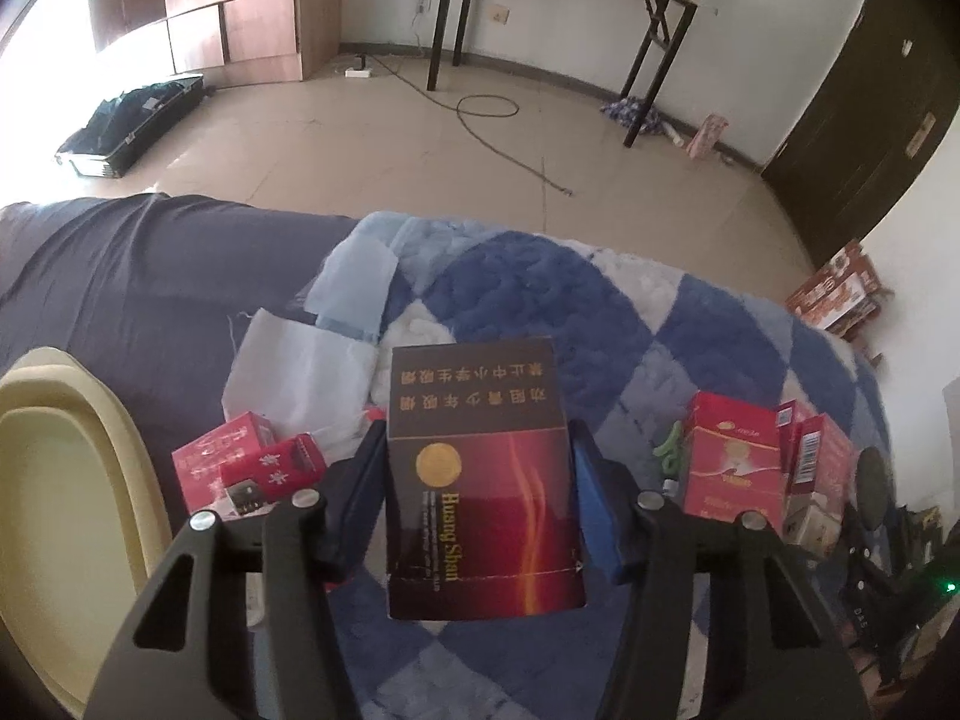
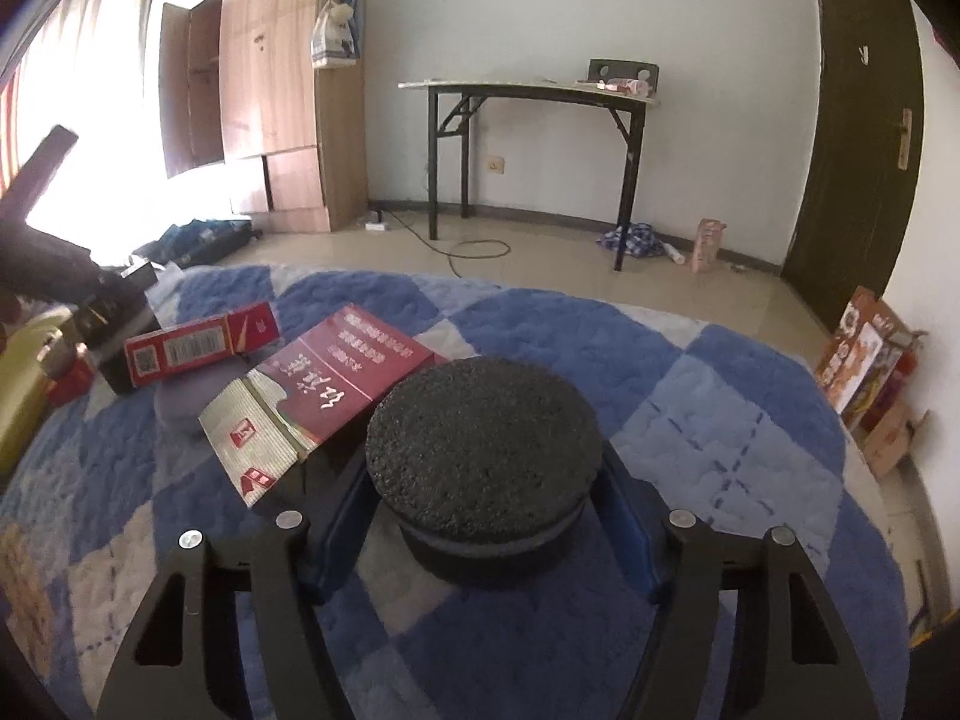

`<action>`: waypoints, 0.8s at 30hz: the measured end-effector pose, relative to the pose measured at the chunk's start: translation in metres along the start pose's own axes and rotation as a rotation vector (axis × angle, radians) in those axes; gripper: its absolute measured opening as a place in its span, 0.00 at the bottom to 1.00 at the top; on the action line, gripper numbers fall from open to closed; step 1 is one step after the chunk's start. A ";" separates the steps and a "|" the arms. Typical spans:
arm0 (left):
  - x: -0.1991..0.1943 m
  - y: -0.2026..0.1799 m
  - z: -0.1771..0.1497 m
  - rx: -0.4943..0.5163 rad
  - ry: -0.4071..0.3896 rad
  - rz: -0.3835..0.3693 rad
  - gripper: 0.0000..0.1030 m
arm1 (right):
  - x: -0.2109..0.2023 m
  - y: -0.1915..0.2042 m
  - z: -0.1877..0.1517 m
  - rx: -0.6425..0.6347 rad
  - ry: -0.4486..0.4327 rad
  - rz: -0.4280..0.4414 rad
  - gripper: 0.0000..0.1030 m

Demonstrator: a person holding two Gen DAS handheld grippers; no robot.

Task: Organize rigid objects
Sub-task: 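Lower the dark red box into the yellow basin with left tool while right tool drops the puck there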

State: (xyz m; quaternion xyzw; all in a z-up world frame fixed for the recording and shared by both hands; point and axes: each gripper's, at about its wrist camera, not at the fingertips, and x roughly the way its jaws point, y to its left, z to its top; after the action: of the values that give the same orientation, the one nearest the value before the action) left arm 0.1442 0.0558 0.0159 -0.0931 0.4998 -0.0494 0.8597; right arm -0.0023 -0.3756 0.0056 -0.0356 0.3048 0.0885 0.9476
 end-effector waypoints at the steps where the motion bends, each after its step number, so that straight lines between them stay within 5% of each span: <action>1: -0.005 0.003 -0.001 -0.015 -0.008 -0.036 0.56 | -0.004 -0.002 0.000 0.003 -0.013 0.002 0.65; 7: -0.084 0.025 -0.019 0.009 -0.162 -0.080 0.56 | -0.053 -0.016 0.001 -0.007 -0.110 -0.032 0.65; 11: -0.160 0.081 -0.060 0.023 -0.273 0.038 0.56 | -0.101 0.021 0.020 -0.087 -0.213 0.099 0.65; 17: -0.229 0.196 -0.112 -0.099 -0.328 0.264 0.56 | -0.120 0.166 0.066 -0.336 -0.247 0.473 0.65; 20: -0.216 0.241 -0.114 -0.158 -0.285 0.284 0.56 | -0.100 0.258 0.076 -0.448 -0.204 0.645 0.65; 24: -0.166 0.277 -0.098 -0.190 -0.228 0.229 0.56 | -0.062 0.369 0.065 -0.585 -0.109 0.769 0.65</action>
State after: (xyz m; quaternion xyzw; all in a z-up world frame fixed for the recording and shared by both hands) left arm -0.0257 0.3450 0.0521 -0.1212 0.4087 0.1071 0.8982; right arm -0.0842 -0.0148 0.0891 -0.1804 0.2080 0.5159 0.8112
